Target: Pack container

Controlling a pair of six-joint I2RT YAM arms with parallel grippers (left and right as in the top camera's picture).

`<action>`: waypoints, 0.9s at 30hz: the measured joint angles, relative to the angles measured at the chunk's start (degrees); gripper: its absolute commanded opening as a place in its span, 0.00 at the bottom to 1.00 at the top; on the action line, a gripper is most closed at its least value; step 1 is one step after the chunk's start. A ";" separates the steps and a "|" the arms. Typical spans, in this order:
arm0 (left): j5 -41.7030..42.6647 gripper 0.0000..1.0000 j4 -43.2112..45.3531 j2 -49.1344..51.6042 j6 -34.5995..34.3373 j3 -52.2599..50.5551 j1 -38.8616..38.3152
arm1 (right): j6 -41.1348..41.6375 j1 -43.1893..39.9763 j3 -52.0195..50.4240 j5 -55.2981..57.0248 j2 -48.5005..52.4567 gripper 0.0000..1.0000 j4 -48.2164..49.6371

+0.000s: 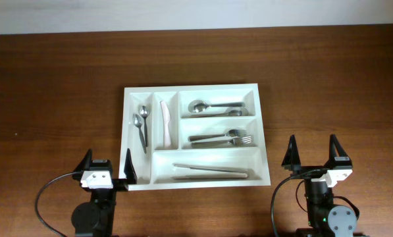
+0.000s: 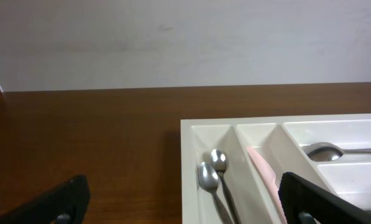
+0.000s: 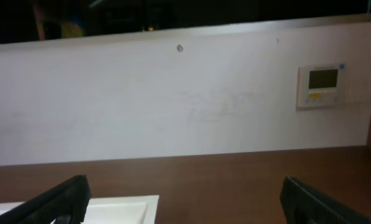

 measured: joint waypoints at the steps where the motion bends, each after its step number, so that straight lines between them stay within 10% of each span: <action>1: -0.02 0.99 0.00 0.00 0.00 0.00 0.00 | 0.02 0.00 0.00 0.00 -0.02 0.99 -0.79; 27: 0.00 0.99 0.00 0.00 0.00 0.00 0.00 | 0.02 0.00 -0.02 0.20 -0.15 0.99 -15.52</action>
